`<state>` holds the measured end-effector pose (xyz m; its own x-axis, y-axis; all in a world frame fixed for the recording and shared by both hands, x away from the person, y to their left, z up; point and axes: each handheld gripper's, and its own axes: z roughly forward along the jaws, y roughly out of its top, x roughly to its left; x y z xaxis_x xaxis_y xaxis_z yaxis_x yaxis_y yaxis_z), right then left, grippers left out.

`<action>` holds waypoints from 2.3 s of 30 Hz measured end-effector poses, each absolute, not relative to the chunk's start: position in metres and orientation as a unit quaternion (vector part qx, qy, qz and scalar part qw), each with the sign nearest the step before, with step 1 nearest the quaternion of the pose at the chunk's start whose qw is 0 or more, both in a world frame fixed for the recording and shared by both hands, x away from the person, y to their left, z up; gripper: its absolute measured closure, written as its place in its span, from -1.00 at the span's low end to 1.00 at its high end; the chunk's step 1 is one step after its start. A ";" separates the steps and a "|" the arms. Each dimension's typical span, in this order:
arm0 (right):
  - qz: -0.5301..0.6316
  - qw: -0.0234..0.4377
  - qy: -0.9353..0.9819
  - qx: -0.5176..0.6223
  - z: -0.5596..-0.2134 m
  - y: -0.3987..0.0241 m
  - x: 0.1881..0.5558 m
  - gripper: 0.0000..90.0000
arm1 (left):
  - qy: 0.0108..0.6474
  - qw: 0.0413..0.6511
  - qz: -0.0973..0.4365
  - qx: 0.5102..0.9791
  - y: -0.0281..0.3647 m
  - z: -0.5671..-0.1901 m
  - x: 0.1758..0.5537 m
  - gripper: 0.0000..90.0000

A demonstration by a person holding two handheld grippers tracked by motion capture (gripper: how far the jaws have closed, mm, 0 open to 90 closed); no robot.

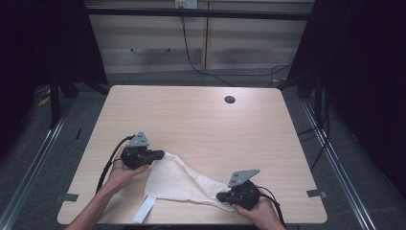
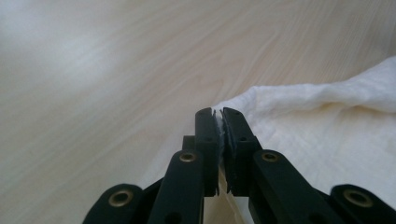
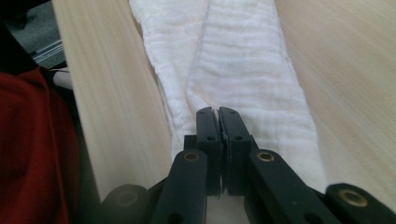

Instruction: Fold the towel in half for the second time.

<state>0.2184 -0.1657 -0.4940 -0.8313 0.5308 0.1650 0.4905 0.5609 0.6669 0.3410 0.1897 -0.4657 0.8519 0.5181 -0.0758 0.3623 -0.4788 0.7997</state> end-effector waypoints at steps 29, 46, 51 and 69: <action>0.334 0.124 0.869 0.343 -0.493 -0.170 0.244 0.96 | 0.173 0.380 0.082 0.905 0.185 -0.482 0.271 0.90; 0.323 0.148 0.854 0.379 -0.491 -0.201 0.231 0.96 | 0.197 0.372 0.082 0.903 0.188 -0.495 0.270 0.91; 0.330 0.145 0.847 0.390 -0.493 -0.203 0.243 0.96 | 0.217 0.382 0.080 0.895 0.188 -0.497 0.285 0.90; 0.340 0.172 0.833 0.401 -0.498 -0.197 0.280 0.94 | 0.273 0.398 0.088 0.872 0.190 -0.502 0.311 0.87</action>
